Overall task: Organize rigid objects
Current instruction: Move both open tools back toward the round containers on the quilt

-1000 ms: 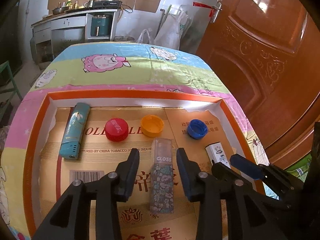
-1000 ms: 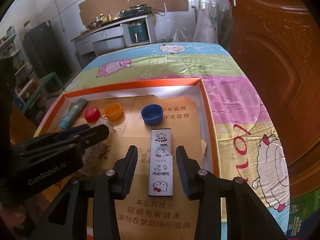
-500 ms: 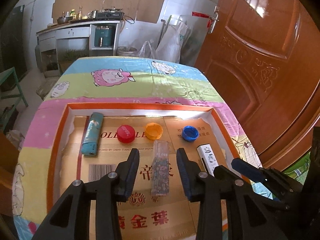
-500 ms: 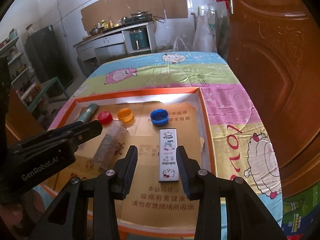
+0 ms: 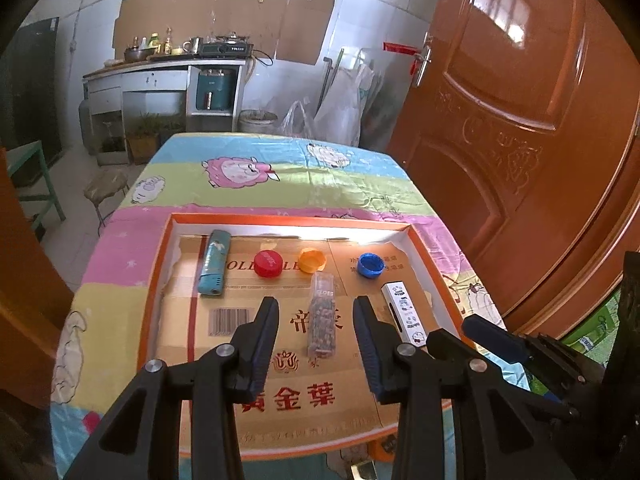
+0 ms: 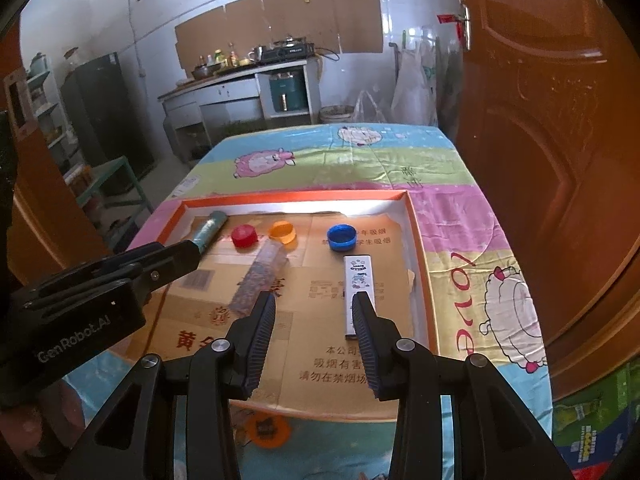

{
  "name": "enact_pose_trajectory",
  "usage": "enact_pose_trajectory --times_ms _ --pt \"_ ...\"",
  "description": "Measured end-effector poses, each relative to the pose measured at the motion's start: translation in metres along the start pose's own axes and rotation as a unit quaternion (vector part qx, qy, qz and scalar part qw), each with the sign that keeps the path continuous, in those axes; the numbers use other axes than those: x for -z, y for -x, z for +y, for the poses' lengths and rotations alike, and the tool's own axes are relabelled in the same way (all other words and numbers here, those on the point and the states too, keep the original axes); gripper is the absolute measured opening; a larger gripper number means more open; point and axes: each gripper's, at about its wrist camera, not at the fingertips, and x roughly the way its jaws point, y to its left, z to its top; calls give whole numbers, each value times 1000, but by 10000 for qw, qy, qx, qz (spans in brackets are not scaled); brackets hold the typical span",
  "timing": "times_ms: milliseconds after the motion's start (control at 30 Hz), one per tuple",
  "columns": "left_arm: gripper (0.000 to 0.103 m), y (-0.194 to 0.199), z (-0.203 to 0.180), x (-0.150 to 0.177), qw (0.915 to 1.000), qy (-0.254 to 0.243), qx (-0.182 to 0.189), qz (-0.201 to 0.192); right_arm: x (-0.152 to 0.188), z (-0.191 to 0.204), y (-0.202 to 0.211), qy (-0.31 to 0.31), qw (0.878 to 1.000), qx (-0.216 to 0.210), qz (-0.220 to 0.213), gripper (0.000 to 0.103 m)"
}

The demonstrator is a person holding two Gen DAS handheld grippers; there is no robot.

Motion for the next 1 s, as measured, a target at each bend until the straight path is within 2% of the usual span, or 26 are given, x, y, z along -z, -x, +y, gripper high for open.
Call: enact_pose_trajectory --times_ms 733,1000 --pt "38 103 4 31 9974 16 -203 -689 27 50 79 339 9982 69 -495 41" --pt "38 133 5 49 9963 -19 -284 -812 40 64 106 414 9970 114 -648 41"
